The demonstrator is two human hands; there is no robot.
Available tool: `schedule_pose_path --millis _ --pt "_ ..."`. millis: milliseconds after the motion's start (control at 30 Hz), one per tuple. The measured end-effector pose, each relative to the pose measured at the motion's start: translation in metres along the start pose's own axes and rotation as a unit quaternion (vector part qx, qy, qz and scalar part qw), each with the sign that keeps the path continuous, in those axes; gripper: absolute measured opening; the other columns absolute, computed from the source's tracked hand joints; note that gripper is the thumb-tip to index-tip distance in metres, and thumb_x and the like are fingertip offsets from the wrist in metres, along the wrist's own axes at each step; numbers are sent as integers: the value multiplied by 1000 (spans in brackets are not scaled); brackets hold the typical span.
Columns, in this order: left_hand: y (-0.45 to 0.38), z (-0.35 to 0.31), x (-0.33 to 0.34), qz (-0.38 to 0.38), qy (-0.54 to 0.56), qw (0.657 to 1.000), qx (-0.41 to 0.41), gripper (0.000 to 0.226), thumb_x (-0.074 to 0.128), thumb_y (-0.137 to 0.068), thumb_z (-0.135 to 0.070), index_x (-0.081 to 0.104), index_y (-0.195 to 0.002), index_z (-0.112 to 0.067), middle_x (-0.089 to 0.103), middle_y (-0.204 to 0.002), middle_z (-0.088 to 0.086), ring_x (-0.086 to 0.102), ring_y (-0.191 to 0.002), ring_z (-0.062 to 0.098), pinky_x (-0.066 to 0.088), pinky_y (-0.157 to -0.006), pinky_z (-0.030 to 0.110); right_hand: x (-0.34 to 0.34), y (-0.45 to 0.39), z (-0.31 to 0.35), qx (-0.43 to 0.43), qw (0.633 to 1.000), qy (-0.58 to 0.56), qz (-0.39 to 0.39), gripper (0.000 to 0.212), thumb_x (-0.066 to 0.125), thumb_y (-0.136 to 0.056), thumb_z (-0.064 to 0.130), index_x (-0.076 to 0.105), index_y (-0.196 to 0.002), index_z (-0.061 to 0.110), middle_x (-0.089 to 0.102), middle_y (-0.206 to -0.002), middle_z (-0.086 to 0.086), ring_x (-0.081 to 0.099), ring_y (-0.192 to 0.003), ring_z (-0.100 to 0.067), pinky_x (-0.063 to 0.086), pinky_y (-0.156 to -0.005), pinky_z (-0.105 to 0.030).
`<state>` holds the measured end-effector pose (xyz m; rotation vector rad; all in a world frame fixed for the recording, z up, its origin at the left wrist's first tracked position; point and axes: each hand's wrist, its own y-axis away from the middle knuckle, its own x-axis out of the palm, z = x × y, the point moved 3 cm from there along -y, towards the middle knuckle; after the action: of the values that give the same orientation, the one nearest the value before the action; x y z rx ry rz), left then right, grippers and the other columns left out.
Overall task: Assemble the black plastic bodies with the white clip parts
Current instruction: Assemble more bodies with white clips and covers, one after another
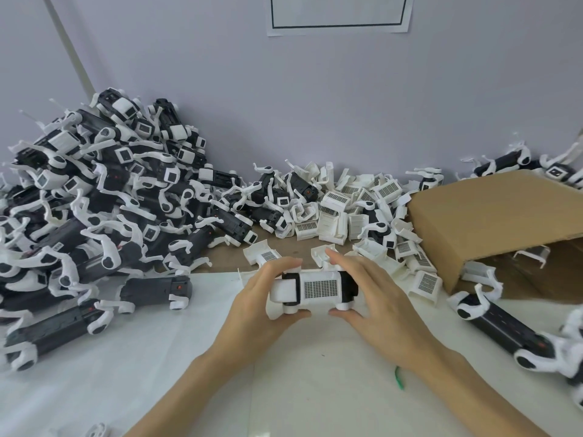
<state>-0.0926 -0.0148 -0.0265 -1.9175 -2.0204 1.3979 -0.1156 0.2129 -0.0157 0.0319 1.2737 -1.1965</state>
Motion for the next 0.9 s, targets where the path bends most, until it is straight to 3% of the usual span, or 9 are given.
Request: schedule_pose_path --millis 67,167,267,367,433,567,633,733,900 --pt "1 2 0 24 39 998 -43 72 92 -83 -29 52 -142 -35 63 -134 -21 60 -126 4 41 -100 9 -2 2 -2 29 997 -59 37 88 83 -88 32 30 -157 50 44 -145 31 45 -137 1 32 -108 -8" --pt "1 3 1 33 157 979 -127 63 79 -90 -48 49 -145 -42 70 -126 -17 66 -119 5 49 -96 15 -9 1 3 64 989 -131 32 56 72 -93 49 50 -145 48 58 -136 24 65 -110 -9 47 -94 -14" --pt "1 5 -2 -7 233 950 -206 54 55 -92 -69 55 -140 -45 73 -108 -9 69 -100 10 53 -86 20 -13 -9 8 172 951 -256 17 33 65 -97 54 74 -120 31 75 -106 2 73 -89 -19 60 -78 -37" --pt "0 11 -5 -57 255 941 -213 48 37 -109 -61 64 -132 -28 74 -100 4 68 -90 19 54 -83 26 -21 -22 5 323 847 -413 83 54 63 -95 53 76 -111 3 74 -95 -26 73 -81 -31 58 -62 -38" --pt "0 14 -3 -63 268 936 -219 46 34 -110 -50 70 -119 -22 74 -92 7 65 -83 24 54 -80 35 -40 -34 -5 358 752 -551 47 54 63 -95 47 70 -123 1 74 -107 -29 73 -90 -32 64 -70 -36" --pt "0 15 1 -24 247 938 -243 58 39 -110 -57 78 -94 -17 71 -81 6 60 -75 19 49 -73 35 -99 -60 -38 186 572 -779 -176 20 53 -107 16 57 -124 6 48 -155 -25 63 -129 -29 54 -105 -37" --pt "0 13 2 -2 217 948 -233 58 40 -104 -61 79 -90 -20 72 -81 3 60 -76 17 50 -72 32 -103 -61 -52 200 591 -758 -190 17 53 -107 17 60 -118 8 45 -158 -22 58 -136 -35 47 -114 -46" --pt "0 11 2 11 166 961 -221 53 43 -107 -60 78 -89 -24 73 -84 -1 61 -76 10 52 -75 33 -72 -44 -61 264 653 -704 -92 35 54 -104 18 58 -135 4 54 -152 -18 60 -134 -36 48 -112 -46" --pt "-2 15 8 -9 12 981 -194 32 52 -110 -36 72 -86 -26 69 -85 -13 61 -76 7 52 -73 33 -18 -8 -52 327 561 -759 -53 42 58 -99 17 64 -137 0 68 -133 -17 72 -111 -29 62 -86 -38"
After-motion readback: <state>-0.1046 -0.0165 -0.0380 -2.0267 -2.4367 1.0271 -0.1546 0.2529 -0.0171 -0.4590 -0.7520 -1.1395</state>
